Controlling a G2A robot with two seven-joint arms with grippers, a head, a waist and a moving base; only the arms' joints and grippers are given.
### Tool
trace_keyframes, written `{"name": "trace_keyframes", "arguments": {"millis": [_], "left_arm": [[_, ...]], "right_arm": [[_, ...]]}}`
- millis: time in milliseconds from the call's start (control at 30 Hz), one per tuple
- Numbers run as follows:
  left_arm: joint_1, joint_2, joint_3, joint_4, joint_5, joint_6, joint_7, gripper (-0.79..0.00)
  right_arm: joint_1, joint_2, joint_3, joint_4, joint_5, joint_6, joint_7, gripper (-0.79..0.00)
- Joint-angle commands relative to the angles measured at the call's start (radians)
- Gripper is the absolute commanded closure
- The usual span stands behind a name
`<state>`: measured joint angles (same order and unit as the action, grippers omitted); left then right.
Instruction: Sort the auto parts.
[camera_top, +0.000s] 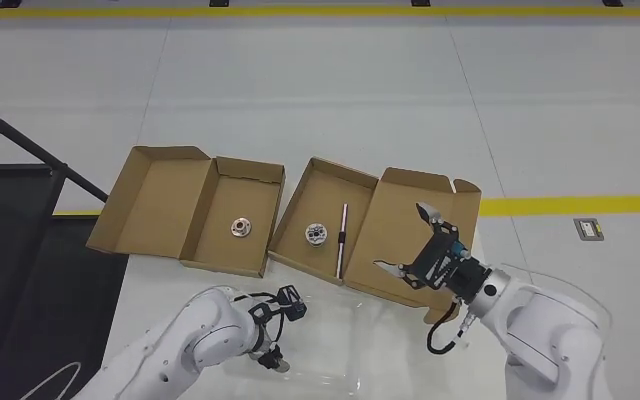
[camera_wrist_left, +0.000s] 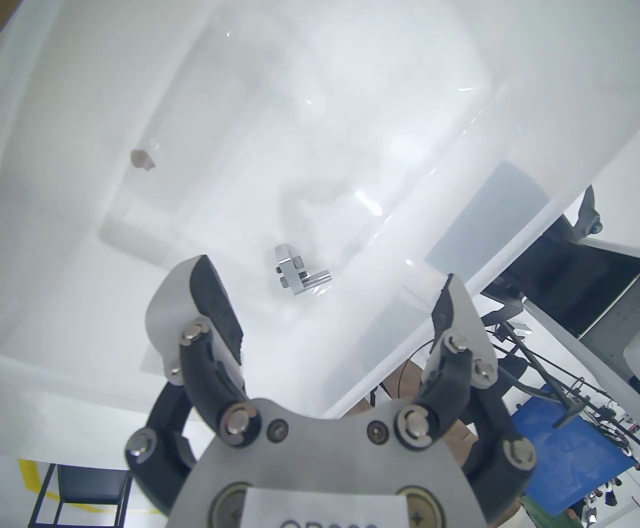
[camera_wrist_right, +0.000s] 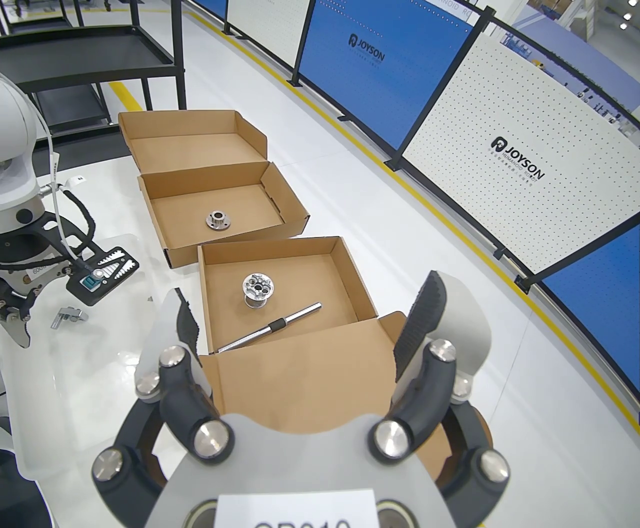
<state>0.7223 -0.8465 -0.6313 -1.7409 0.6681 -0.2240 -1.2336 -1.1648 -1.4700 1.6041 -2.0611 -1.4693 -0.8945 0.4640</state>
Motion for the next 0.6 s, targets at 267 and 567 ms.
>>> {"name": "trace_keyframes", "arguments": {"millis": [267,567], "left_arm": [[0.038,-0.005,0.015,0.0,0.094,0.083,0.015,-0.785],[0.064,-0.025,0.027,-0.007,0.183,0.243,-0.012,-0.785]], "right_arm": [[0.0,0.0,0.0,0.0,0.0,0.0,0.0,-0.785],[0.0,0.0,0.0,0.0,0.0,0.0,0.0,-0.785]]}}
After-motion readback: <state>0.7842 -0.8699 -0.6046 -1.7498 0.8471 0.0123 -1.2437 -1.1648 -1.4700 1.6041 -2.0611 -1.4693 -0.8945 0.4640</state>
